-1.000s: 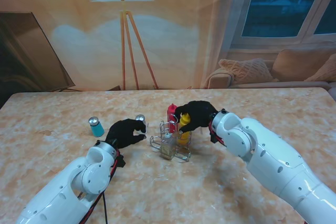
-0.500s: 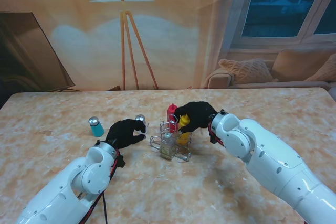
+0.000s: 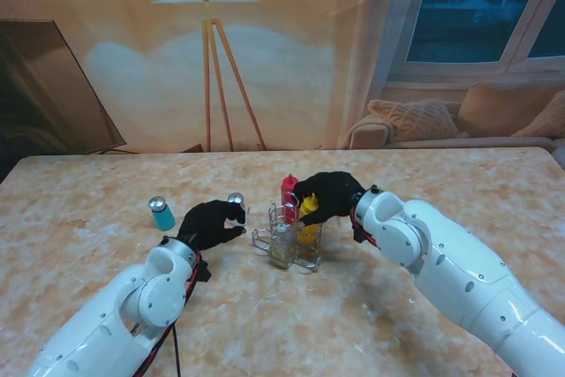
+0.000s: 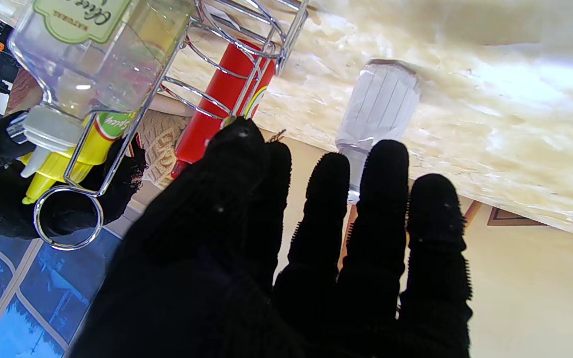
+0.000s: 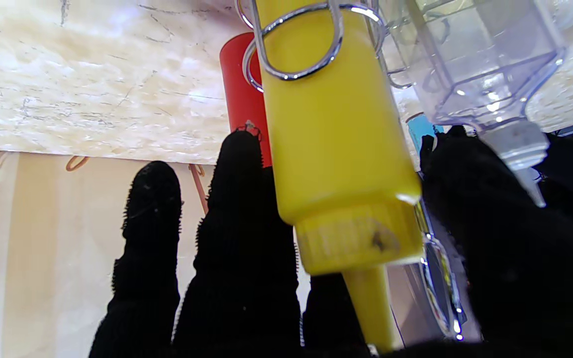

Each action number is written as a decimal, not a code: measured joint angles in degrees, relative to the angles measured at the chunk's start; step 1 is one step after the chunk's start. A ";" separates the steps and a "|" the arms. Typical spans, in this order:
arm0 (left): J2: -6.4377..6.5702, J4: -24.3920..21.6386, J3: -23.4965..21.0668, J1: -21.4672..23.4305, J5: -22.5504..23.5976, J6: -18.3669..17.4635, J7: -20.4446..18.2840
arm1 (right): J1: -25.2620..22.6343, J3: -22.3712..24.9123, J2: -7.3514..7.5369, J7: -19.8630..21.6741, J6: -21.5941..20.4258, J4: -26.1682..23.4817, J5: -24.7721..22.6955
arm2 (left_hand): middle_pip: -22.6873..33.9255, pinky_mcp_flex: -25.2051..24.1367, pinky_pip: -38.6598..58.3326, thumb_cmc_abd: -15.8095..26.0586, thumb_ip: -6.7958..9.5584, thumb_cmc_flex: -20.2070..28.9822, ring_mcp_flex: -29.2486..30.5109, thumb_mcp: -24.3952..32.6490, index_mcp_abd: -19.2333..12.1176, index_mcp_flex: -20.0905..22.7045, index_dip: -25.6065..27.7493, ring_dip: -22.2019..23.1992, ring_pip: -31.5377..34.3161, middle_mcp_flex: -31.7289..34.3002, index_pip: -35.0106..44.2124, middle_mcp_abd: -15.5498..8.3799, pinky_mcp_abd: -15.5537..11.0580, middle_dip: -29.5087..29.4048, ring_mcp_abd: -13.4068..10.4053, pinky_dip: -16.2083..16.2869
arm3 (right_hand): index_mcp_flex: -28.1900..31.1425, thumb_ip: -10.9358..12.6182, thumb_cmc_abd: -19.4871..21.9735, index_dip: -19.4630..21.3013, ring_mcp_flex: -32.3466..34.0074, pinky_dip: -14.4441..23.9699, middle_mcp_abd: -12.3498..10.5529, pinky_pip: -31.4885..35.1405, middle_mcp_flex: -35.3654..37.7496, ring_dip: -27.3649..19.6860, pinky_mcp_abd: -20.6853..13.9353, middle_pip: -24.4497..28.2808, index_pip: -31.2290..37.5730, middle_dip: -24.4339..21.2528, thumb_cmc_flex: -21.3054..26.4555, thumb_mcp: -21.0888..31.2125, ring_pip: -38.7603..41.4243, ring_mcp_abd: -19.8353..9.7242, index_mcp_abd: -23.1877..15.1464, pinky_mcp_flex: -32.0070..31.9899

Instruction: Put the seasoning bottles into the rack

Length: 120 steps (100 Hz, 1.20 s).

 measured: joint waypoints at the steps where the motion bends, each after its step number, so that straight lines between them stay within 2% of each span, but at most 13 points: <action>1: 0.00 0.00 0.00 0.00 0.00 0.00 0.00 | 0.00 0.01 0.00 0.02 -0.05 0.00 0.00 | 0.00 0.00 0.00 0.00 0.00 0.00 0.00 0.00 0.00 0.00 0.00 0.00 0.00 0.00 0.00 0.00 0.00 0.00 0.00 0.00 | 0.00 0.00 0.49 0.01 -0.05 0.00 0.00 0.00 0.00 0.00 0.01 -0.02 -0.05 0.00 0.00 0.00 0.00 0.00 0.00 -0.02; 41: 0.00 0.01 -0.02 0.00 -0.01 0.00 0.02 | -0.41 1.19 0.22 0.35 -0.54 -0.45 -0.62 | 0.00 0.00 -0.01 -0.03 -0.01 -0.01 0.00 0.09 0.00 0.00 0.00 0.00 0.00 0.00 0.07 0.00 0.00 0.00 -0.01 -0.03 | 0.04 0.01 2.15 0.10 -1.39 0.08 0.13 0.00 -0.60 0.00 0.54 -1.19 -2.85 0.00 -1.46 -0.08 -0.10 0.07 0.45 -1.27; 50: 0.00 0.01 -0.02 0.00 -0.01 0.00 0.04 | -0.94 2.29 0.20 0.47 -0.44 -1.02 -0.41 | 0.00 0.00 -0.01 -0.03 -0.01 -0.01 0.00 0.09 0.00 0.00 0.00 0.00 0.00 0.00 0.07 0.00 0.00 0.00 -0.01 -0.03 | 0.04 0.01 3.43 0.10 -1.38 0.53 0.50 0.00 -1.19 0.00 0.57 -1.05 -3.87 0.00 -1.46 -0.78 -0.46 0.21 0.48 -1.43; 80: -0.02 0.02 -0.02 0.00 -0.03 0.03 0.12 | -2.75 6.28 0.20 0.77 -0.18 -4.16 0.08 | 0.00 0.00 -0.01 -0.04 -0.01 -0.01 0.00 0.10 0.00 0.00 0.00 0.00 0.00 0.00 0.08 0.00 0.00 0.00 -0.02 -0.03 | 0.04 0.13 4.05 0.10 -1.40 0.61 0.56 0.01 -1.19 0.00 1.09 -1.36 -4.78 0.00 -1.38 -1.55 -0.50 0.61 1.86 -1.52; 103: -0.02 0.02 -0.13 0.03 0.03 0.02 0.19 | -2.00 7.01 0.11 -0.26 0.90 -4.35 0.17 | 0.00 0.00 -0.01 -0.04 -0.01 -0.01 0.00 0.10 0.00 0.00 0.00 0.00 0.00 0.00 0.08 0.00 0.00 0.00 -0.04 -0.03 | 0.04 0.72 4.05 0.10 -2.16 0.61 0.63 0.02 -1.19 -0.15 1.17 -2.18 -5.80 -0.01 -1.20 -2.06 -1.30 0.86 1.86 -2.11; 110: -0.02 0.02 -0.14 0.04 0.03 0.02 0.21 | -0.97 6.39 -0.05 -1.42 1.69 -3.32 0.40 | 0.00 0.00 -0.01 -0.04 -0.01 -0.02 0.00 0.10 0.00 0.00 0.00 0.00 0.00 0.00 0.08 0.00 -0.01 0.00 -0.04 -0.04 | -0.52 0.72 4.05 -0.59 -3.94 0.61 1.75 0.00 -2.06 -2.01 1.45 -4.98 -8.47 -0.29 -1.19 -2.27 -4.23 2.11 2.20 -3.22; 112: -0.02 0.02 -0.14 0.04 0.03 0.02 0.21 | -0.56 6.09 -0.10 -1.68 1.88 -2.88 0.55 | 0.00 0.00 -0.01 -0.04 -0.01 -0.02 0.00 0.10 0.00 0.00 0.00 0.00 0.00 0.00 0.08 0.00 -0.01 0.00 -0.04 -0.04 | -0.65 0.72 4.07 -1.64 -4.59 0.61 2.31 -0.16 -2.56 -2.87 1.89 -5.66 -9.79 -0.42 -1.18 -2.28 -5.44 2.66 3.34 -3.73; 120: -0.02 0.02 -0.15 0.04 0.03 0.02 0.21 | 1.57 4.32 -0.37 -2.06 2.57 -0.51 1.81 | 0.00 0.00 -0.01 -0.04 -0.01 -0.02 0.00 0.10 0.00 0.00 0.00 0.00 0.00 0.00 0.08 0.00 -0.01 0.00 -0.05 -0.04 | -2.04 0.73 4.09 -4.59 -6.99 0.33 3.51 -1.27 -4.20 -5.59 2.55 -8.37 -14.01 -4.04 -1.14 -2.63 -10.06 4.32 4.85 -5.63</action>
